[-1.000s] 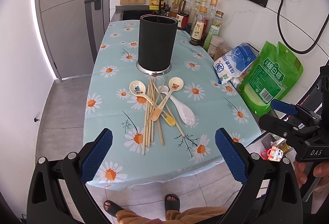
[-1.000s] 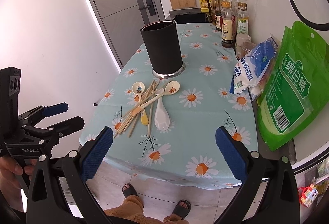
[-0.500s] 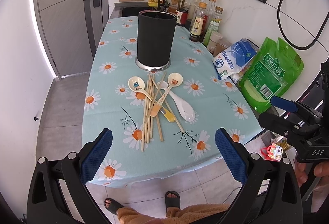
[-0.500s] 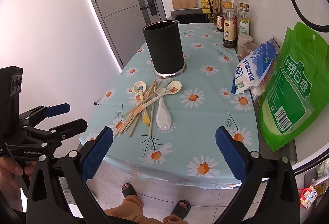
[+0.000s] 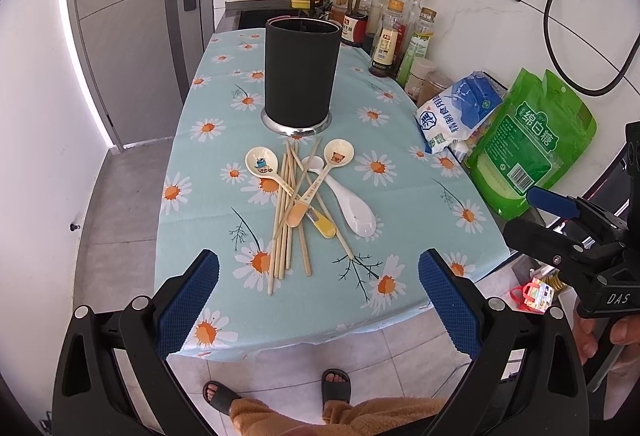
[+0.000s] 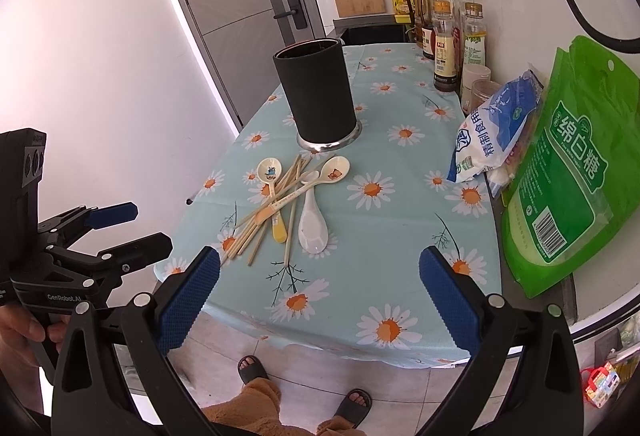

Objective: Organize utensils

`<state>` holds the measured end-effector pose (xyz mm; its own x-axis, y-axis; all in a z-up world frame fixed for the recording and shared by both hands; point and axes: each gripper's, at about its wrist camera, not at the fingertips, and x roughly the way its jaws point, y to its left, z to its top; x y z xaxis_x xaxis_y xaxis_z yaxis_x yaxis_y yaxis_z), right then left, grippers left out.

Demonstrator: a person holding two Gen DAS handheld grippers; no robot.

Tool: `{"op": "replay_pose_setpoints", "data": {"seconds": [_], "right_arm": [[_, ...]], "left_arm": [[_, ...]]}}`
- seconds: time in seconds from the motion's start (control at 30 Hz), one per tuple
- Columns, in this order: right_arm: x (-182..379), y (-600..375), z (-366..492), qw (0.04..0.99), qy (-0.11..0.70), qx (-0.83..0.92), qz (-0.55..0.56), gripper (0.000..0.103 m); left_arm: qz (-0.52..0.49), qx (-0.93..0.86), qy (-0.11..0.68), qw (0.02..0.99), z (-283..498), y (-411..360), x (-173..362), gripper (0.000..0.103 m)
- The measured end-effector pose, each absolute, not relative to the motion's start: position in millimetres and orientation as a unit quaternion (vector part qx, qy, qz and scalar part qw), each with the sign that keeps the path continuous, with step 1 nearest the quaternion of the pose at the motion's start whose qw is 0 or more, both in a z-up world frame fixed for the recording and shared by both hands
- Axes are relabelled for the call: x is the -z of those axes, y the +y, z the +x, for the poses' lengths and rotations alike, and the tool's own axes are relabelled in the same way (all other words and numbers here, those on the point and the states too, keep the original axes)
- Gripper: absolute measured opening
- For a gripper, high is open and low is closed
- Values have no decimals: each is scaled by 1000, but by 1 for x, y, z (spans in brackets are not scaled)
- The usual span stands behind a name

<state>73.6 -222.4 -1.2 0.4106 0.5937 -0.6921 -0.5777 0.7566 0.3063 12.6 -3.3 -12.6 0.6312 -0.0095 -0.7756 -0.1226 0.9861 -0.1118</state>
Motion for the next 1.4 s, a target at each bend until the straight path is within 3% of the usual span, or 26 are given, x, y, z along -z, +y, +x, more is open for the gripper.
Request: {"op": "replay_pose_setpoints", "data": {"seconds": [0.43, 1.07, 1.27, 1.4], "right_arm": [[8, -231, 88, 827, 435, -355, 17, 99], [28, -194, 155, 801, 487, -342, 63, 99], [49, -170, 190, 764, 534, -344, 117, 88], [65, -153, 208, 746, 557, -338, 137, 74]], "left_arm": [[-106, -36, 450, 886, 21, -2, 21, 96], [-160, -7, 460, 873, 81, 60, 35, 96], [-208, 0, 460, 863, 101, 100, 46, 96], [-225, 3, 461, 858, 112, 120, 56, 96]]}}
